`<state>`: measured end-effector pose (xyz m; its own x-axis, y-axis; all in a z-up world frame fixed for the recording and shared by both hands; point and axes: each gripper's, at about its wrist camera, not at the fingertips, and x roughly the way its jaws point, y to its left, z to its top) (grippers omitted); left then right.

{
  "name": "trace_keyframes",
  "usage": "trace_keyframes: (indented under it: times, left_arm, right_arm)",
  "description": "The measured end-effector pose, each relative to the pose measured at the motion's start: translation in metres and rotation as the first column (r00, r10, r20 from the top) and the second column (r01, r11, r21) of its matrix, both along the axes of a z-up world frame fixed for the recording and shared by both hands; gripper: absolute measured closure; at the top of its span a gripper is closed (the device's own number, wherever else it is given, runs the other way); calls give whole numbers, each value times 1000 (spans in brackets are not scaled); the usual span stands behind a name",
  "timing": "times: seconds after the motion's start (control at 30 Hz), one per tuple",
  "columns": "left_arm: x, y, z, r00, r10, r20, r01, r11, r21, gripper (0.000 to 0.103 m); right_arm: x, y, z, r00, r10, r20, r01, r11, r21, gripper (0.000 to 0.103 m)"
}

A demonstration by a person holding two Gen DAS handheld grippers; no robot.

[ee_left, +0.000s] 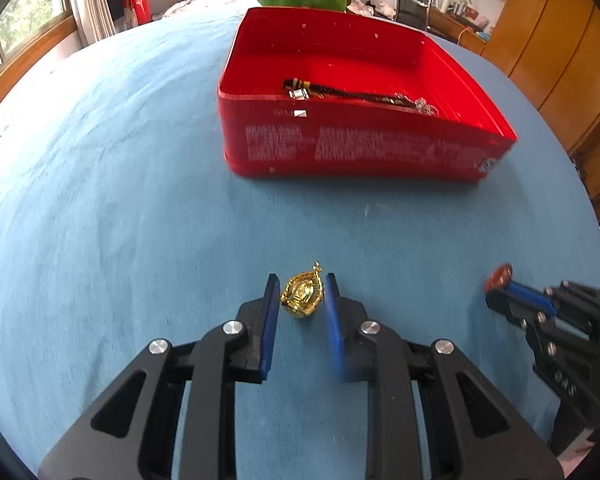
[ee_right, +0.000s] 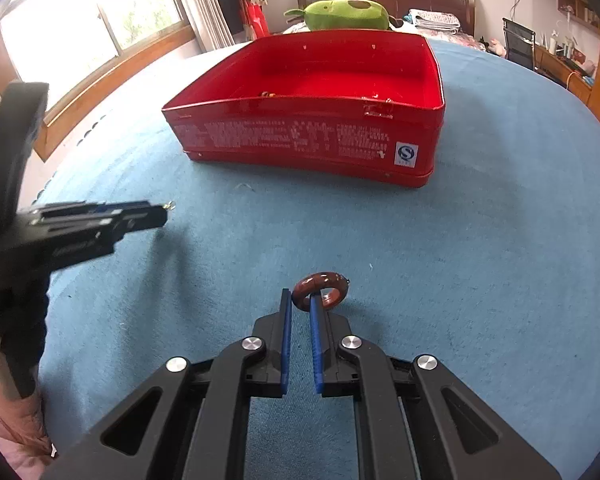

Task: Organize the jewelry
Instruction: 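Grasp the gold pendant with the left tool while the right tool holds the brown ring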

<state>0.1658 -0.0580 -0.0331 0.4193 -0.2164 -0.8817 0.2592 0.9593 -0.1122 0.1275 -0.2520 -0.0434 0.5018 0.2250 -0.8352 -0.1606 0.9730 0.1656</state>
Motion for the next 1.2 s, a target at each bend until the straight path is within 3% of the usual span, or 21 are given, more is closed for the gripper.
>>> trace_keyframes:
  times: [0.73,1.2]
  left_arm:
    - [-61,29,-8,999,18,41,-17,1000,-11,82]
    - [-56,26,2,998,11,69,-10,1000,-7,82]
  right_arm:
    - [-17,12,-8,999,-53,0,53,997,49,96]
    - [-13,9,-4,999,-46,-9,46,996,82,96]
